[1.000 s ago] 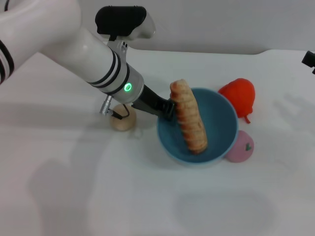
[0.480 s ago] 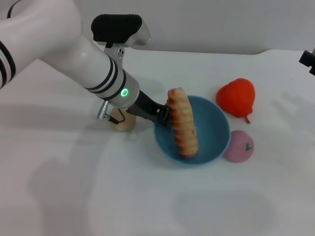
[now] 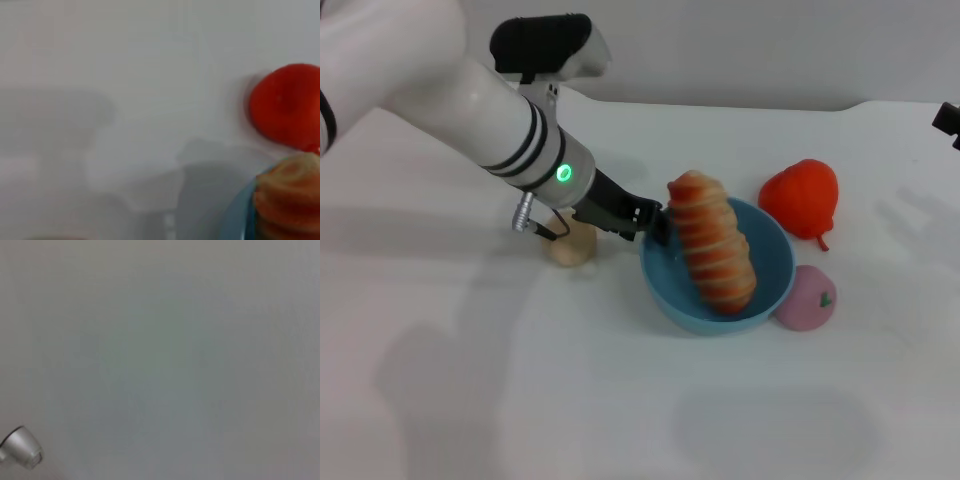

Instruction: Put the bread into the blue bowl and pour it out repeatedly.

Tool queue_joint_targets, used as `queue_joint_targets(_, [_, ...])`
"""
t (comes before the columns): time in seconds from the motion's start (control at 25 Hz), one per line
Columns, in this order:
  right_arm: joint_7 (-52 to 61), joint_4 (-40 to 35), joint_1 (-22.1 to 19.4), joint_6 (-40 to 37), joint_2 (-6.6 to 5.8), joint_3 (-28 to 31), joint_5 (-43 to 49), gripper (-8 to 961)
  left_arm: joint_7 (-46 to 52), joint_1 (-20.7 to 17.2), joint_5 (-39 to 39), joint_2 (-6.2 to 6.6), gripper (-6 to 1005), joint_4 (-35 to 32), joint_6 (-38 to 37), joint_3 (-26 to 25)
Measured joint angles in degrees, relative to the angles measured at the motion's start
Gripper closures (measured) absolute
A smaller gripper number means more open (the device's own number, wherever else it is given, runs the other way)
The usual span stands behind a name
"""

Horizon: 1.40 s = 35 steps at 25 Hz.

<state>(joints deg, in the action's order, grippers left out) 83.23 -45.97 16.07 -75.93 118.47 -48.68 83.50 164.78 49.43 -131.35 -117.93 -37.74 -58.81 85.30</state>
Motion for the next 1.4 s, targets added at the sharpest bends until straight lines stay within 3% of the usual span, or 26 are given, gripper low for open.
queue_joint_targets(0.12, [0.0, 0.0, -0.06, 0.0, 0.0, 0.04, -0.31, 466, -0.18, -0.12, -0.6, 0.48, 581, -0.48, -2.32, -3.07])
queue_joint_targets(0.24, [0.01, 0.0, -0.1, 0.19, 0.0, 0.17, -0.38, 466, -0.39, -1.69, -1.98, 0.67, 582, -2.92, -3.88, -6.97])
queue_joint_targets(0.48, [0.02, 0.56, 0.08, 2.87, 0.18, 0.18, -0.46, 466, -2.41, -7.46, -2.97, 0.31, 583, -10.29, -3.23, -16.43])
queue_joint_targets(0.6, [0.02, 2.7, 0.35, 4.7, 0.18, 2.08, -1.09, 466, -2.79, -9.29, -2.83, 0.25, 584, -12.4, -3.02, -17.82])
queue_joint_targets(0.72, [-0.13, 6.03, 0.74, 5.8, 0.2, 5.72, -4.68, 465, -5.47, -13.75, 1.12, 0.24, 585, -16.79, -0.29, -18.94])
queue_joint_targets(0.88, [-2.19, 12.05, 1.04, 6.18, -0.18, 11.61, -13.39, 465, -16.35, -18.03, 14.81, 0.2, 586, -17.65, 3.66, -20.44])
queue_joint_targets(1.08, [-2.83, 14.41, 0.83, 6.37, -0.23, 17.3, -14.94, 465, -33.83, -22.01, 38.96, 0.15, 587, -11.51, 4.12, -26.14])
queue_joint_targets(1.2, [-3.12, 17.64, 1.27, 6.64, -0.25, 22.36, -15.17, 465, -46.97, -23.47, 54.81, 0.09, 590, -4.7, -1.34, -30.96])
queue_joint_targets(1.24, [-3.58, 18.69, 1.41, 6.72, -0.25, 23.86, -15.27, 465, -46.97, -23.47, 54.81, 0.09, 591, -4.7, -1.34, -30.96])
queue_joint_targets(1.28, [-4.66, 19.67, 1.58, 6.76, -0.25, 25.38, -15.36, 465, -57.14, -24.09, 64.68, 0.07, 592, 1.44, -7.2, -35.13])
queue_joint_targets(1.4, [-9.86, 21.96, 1.87, 6.78, -0.22, 29.13, -15.49, 465, -67.18, -24.96, 71.45, 0.05, 592, 7.08, -12.5, -39.5])
